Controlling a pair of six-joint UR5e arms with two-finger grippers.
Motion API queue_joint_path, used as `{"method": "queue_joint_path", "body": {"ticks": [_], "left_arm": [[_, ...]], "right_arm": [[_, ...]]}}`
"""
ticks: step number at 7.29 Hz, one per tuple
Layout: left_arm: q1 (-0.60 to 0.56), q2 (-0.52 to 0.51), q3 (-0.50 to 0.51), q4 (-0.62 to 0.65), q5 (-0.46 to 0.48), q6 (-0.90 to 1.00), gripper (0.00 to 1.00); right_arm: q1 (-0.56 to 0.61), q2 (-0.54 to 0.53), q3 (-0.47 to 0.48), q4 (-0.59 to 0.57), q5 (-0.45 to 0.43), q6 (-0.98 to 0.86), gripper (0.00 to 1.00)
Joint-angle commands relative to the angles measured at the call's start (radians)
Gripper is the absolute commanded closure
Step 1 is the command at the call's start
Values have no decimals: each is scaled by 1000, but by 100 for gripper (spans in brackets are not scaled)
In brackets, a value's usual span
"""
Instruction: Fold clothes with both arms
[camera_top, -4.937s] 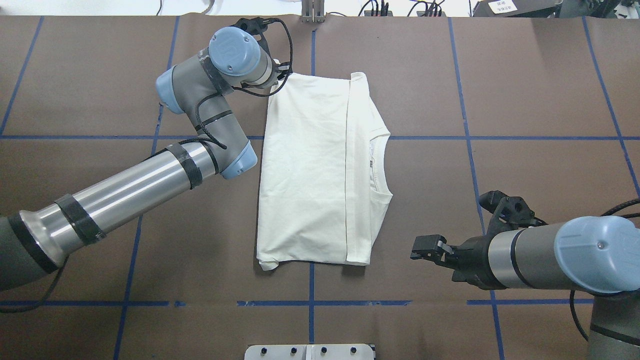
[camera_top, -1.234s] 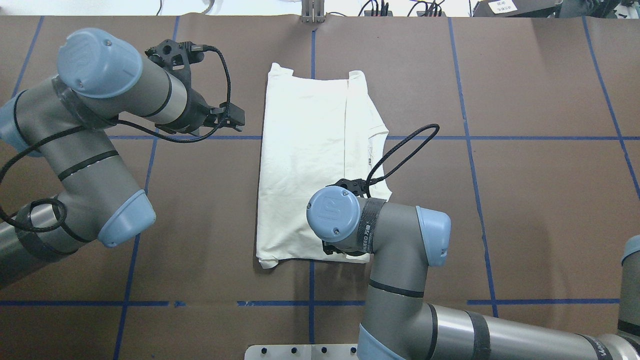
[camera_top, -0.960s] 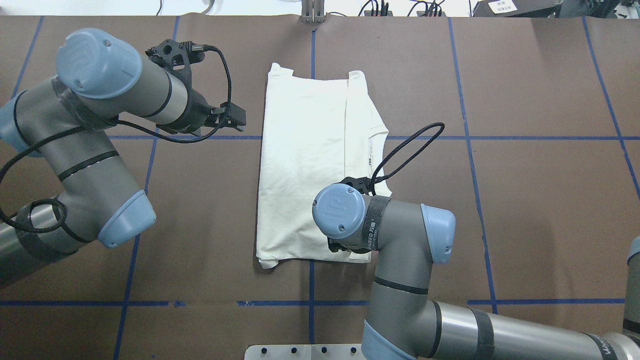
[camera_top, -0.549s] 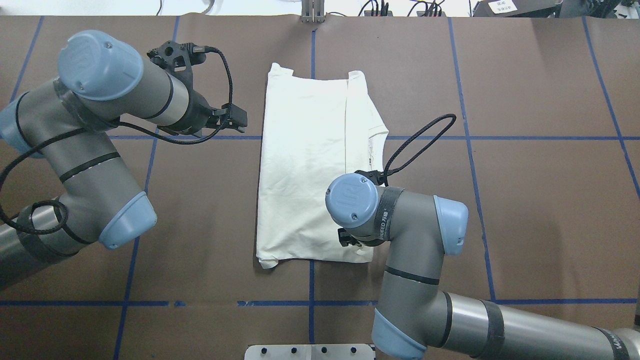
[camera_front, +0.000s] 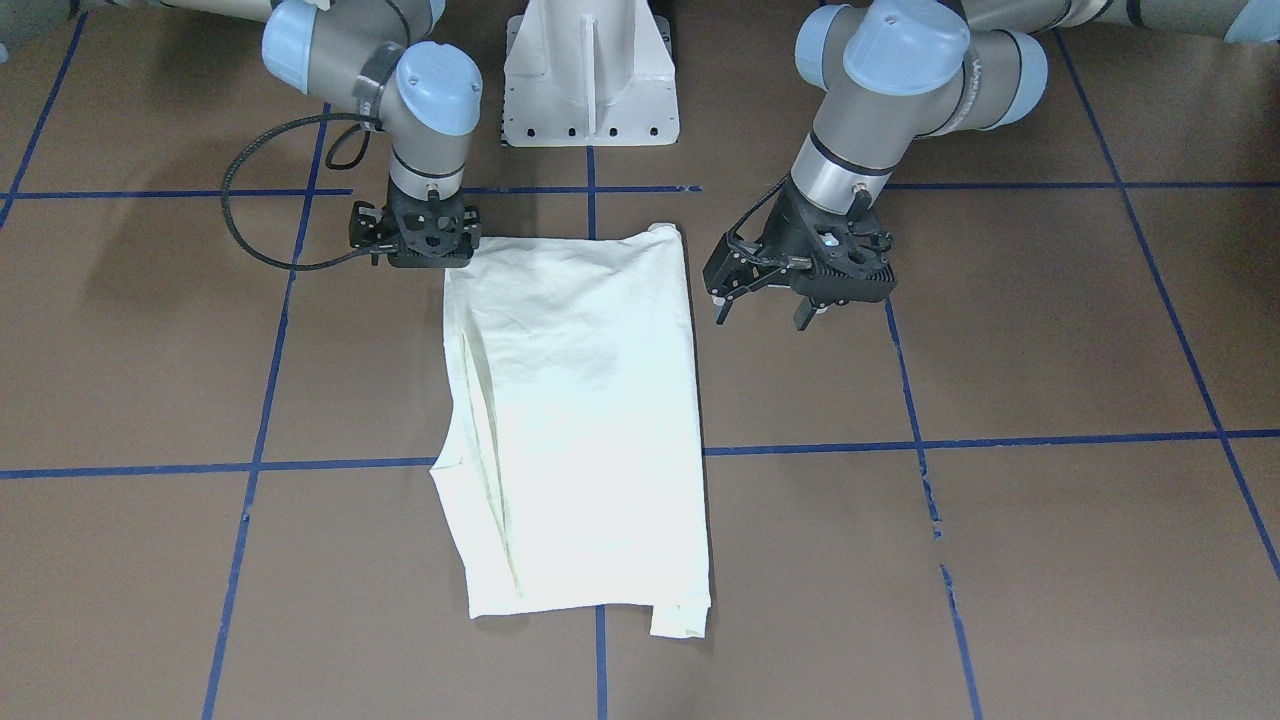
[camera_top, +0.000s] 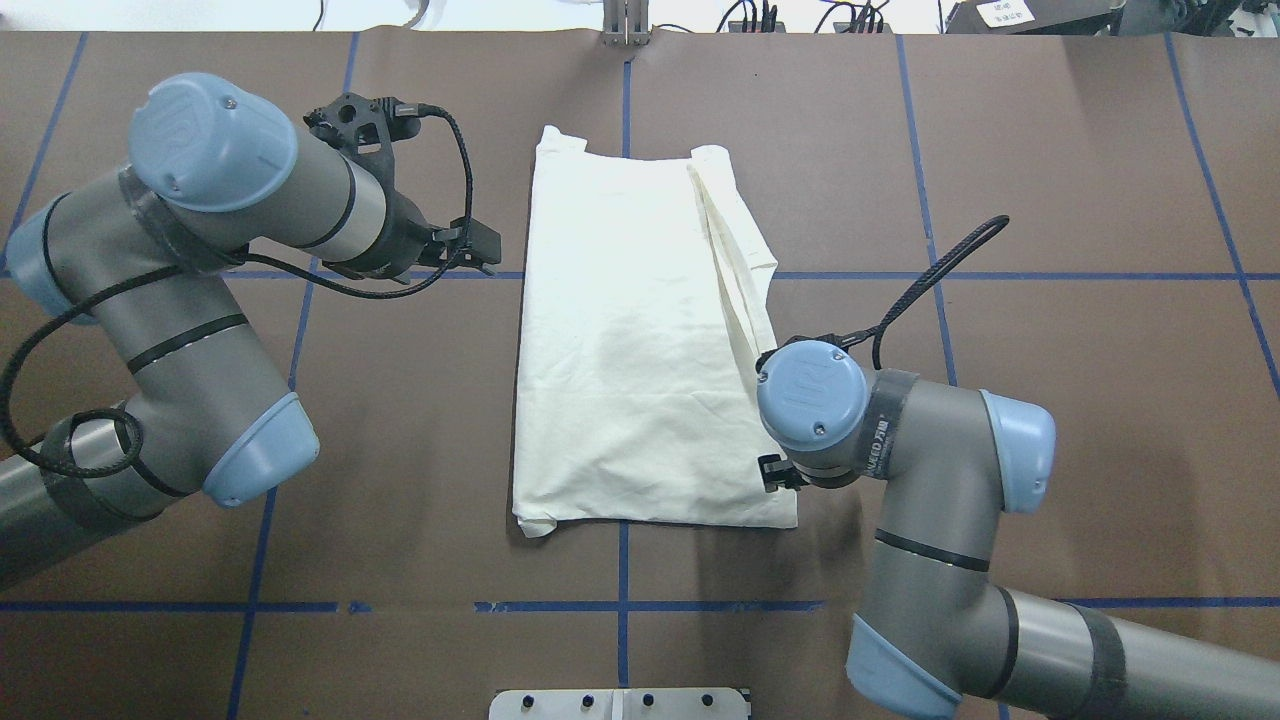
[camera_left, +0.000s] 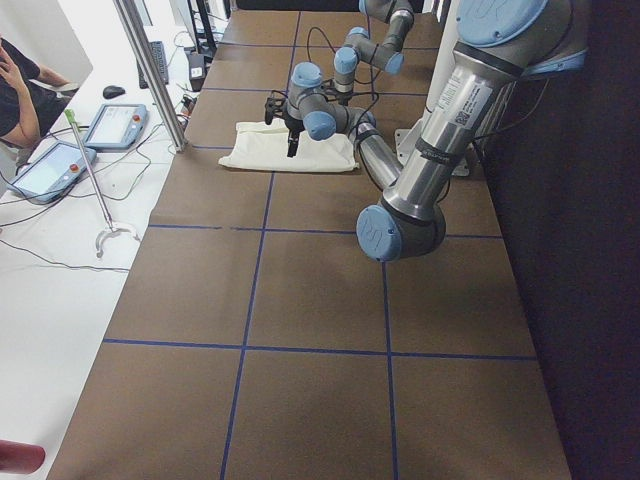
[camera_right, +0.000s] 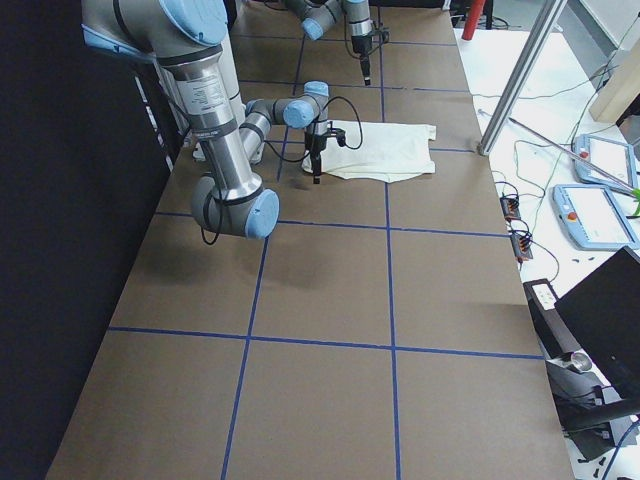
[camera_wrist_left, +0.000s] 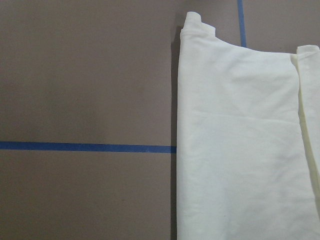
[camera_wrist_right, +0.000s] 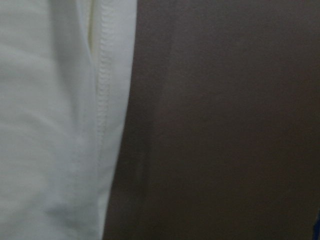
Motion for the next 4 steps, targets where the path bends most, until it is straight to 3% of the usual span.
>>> {"method": "queue_joint_path", "body": {"ticks": [1, 3, 4], "left_arm": [[1, 0, 0, 0, 0, 1, 0], [3, -1, 0, 0, 0, 1, 0], [1, -1, 2, 0, 0, 6, 0]], "right_arm": [[41, -17, 75, 2, 15, -13, 0], [94, 84, 10, 15, 32, -16, 0], [122, 168, -109, 55, 30, -20, 0]]}}
